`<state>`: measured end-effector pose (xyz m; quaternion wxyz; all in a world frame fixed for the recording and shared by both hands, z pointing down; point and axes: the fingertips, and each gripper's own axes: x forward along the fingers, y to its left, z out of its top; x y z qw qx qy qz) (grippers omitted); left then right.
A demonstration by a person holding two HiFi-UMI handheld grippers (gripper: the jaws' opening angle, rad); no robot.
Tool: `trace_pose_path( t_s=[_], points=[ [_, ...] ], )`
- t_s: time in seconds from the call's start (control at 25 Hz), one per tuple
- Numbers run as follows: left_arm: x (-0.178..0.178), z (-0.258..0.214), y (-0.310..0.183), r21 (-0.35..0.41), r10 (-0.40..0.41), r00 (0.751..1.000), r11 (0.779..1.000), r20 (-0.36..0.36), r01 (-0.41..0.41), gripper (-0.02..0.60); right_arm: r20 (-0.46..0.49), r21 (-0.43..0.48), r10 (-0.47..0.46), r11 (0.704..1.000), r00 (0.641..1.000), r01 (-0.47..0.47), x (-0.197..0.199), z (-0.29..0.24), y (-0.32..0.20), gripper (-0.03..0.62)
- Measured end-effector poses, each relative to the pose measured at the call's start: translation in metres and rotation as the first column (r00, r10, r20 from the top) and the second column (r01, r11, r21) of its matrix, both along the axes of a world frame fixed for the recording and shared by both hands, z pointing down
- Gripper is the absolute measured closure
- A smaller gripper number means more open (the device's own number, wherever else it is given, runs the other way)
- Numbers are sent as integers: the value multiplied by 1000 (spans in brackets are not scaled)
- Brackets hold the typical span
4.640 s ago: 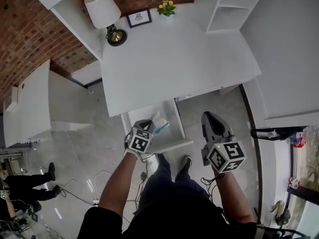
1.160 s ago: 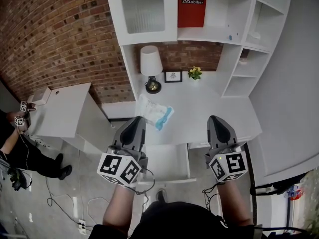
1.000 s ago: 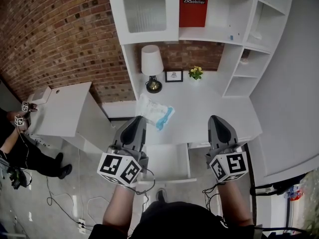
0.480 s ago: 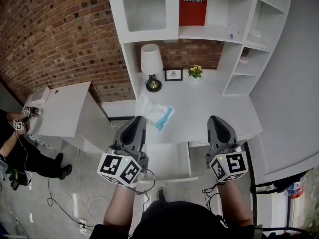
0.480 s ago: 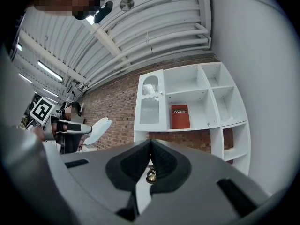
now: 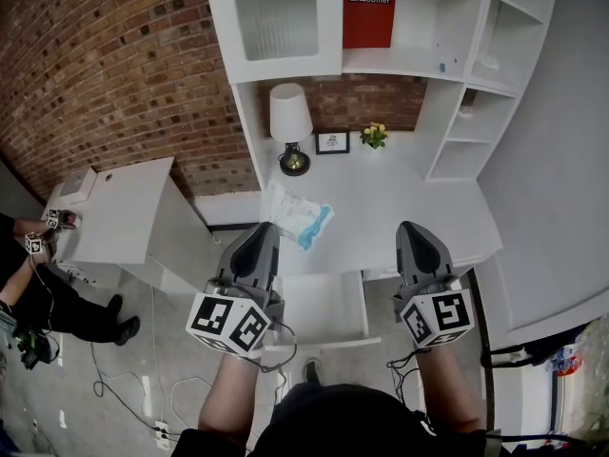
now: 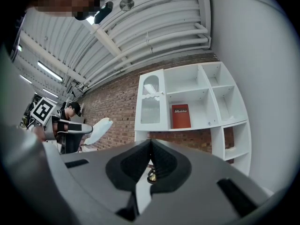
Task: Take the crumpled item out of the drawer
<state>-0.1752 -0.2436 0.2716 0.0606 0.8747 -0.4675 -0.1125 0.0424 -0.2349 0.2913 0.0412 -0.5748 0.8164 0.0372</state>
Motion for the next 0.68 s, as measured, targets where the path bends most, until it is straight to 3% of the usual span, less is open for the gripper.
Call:
trace_pose_path(
  t_s=[0.68],
  points=[
    [-15,7,-17,-11,26,1000,1000,2,-26,561,7,-20,38,999,999,-38,-14,5,-11,594]
  ],
)
